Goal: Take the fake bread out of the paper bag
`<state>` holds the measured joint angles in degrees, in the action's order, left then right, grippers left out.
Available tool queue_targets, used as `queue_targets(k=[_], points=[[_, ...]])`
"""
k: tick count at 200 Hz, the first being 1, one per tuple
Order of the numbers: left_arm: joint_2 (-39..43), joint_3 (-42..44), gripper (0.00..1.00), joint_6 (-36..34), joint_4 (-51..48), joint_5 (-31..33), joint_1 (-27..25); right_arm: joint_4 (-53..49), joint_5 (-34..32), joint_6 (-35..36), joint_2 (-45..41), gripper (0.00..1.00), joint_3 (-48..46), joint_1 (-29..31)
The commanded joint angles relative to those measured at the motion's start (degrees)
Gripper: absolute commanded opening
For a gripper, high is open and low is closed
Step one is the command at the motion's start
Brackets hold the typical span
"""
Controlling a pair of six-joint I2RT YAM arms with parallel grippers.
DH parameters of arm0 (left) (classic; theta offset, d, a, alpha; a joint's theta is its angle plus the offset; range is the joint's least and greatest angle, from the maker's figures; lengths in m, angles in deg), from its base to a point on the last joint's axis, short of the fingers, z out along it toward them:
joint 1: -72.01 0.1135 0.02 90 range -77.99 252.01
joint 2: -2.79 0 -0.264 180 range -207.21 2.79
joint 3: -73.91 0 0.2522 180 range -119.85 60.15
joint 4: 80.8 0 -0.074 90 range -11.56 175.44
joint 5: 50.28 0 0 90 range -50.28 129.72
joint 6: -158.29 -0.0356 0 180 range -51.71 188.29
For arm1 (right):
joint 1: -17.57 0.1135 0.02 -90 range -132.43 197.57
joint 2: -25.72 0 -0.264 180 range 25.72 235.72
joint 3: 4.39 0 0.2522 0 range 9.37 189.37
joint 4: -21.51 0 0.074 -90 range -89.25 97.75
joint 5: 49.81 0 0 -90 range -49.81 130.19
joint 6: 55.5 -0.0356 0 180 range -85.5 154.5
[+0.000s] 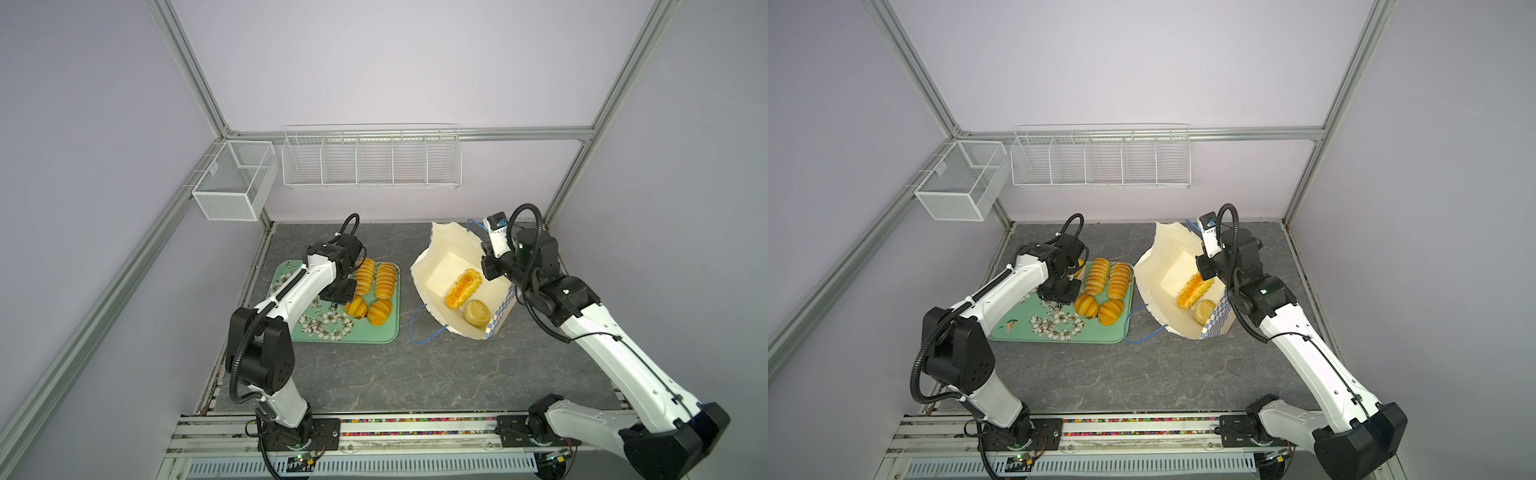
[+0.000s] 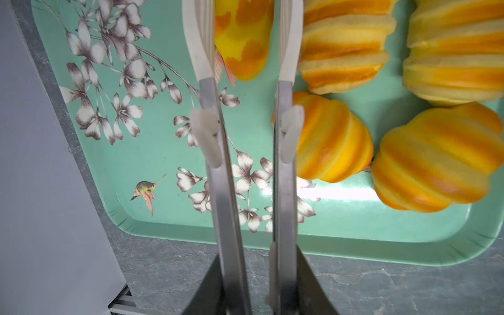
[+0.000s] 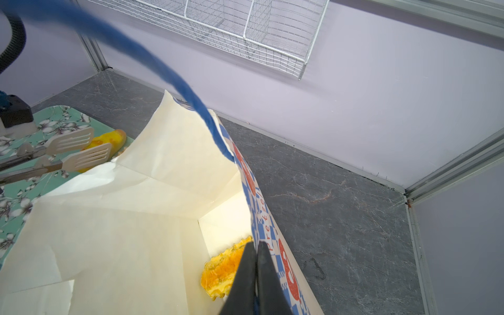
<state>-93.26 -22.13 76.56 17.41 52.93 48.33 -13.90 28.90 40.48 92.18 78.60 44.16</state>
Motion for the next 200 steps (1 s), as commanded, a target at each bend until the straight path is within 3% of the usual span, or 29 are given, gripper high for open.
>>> queue_targets(k=[1, 67, 140, 169, 200], points=[[2.61, -2.55, 0.31, -0.24, -1.82, -0.51, -0.31, 1.04, 0.41, -0.87, -0.76, 0.07, 1.78, -0.31], [7.54, -6.59, 0.18, -0.7, -5.25, -0.6, -0.87, 0.73, 0.71, -1.23, -1.03, 0.07, 1.7, -0.35], [13.13, -14.87, 0.18, -2.56, -9.63, -2.56, -3.78, 0.42, 1.63, -3.52, -1.39, 0.07, 0.43, -0.33], [15.29, -18.38, 0.15, -3.84, -10.37, -2.24, -8.89, 0.08, 1.11, -3.73, -1.92, 0.07, -0.24, -0.39], [16.73, -24.82, 0.16, -6.31, -9.11, -1.29, -18.18, 0.24, 0.44, -3.85, -2.38, 0.07, -1.01, -0.38]])
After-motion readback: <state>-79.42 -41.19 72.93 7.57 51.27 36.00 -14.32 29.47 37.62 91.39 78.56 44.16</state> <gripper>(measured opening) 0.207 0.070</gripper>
